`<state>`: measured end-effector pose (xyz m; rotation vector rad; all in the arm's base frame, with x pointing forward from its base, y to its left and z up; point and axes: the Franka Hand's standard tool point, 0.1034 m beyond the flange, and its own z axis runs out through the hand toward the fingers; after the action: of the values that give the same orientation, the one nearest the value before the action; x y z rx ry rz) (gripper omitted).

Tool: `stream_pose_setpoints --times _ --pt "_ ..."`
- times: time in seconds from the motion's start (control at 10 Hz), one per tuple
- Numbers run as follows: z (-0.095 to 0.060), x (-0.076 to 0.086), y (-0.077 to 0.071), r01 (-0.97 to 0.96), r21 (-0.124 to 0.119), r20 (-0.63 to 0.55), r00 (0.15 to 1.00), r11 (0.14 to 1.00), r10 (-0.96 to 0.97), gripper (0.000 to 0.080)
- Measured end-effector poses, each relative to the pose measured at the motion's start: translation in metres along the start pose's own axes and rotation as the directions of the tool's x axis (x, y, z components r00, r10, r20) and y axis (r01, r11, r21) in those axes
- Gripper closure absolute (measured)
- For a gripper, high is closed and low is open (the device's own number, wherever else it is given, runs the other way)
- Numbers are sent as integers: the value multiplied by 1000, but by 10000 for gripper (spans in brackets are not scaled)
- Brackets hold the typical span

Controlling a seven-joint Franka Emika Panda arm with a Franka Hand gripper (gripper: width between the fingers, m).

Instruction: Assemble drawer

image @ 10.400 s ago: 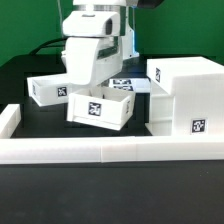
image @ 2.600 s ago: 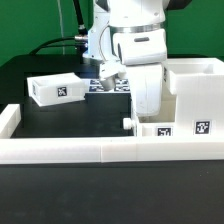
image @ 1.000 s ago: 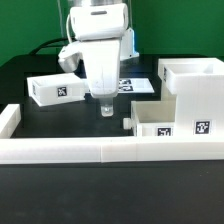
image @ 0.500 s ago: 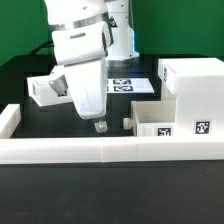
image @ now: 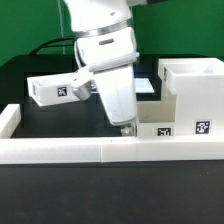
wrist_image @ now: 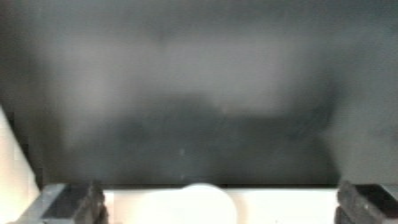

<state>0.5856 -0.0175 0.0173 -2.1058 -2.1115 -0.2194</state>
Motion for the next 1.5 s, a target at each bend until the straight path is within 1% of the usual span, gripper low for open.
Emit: stream_pose_setpoints --times 0.1,0.4,0.5,0.6,0.7,0.8,1.1,1.3,1.5 --pt "0 -3 0 -5 0 0 1000 1000 5 150" --pt "0 -2 0 -6 0 0 1000 1000 6 150" --pt "2 5 0 -18 3 -5 1000 1000 18 150" --pt "4 10 0 -13 21 -14 1000 1000 13 150" --pt "5 13 4 -21 24 -18 1000 1000 21 150" --pt "5 16 3 -44 29 -6 999 999 44 150" --pt "5 17 4 -44 32 34 999 999 43 150" --pt "6 21 5 -27 27 42 999 999 26 150" --pt "6 19 4 -30 27 42 999 999 29 150"
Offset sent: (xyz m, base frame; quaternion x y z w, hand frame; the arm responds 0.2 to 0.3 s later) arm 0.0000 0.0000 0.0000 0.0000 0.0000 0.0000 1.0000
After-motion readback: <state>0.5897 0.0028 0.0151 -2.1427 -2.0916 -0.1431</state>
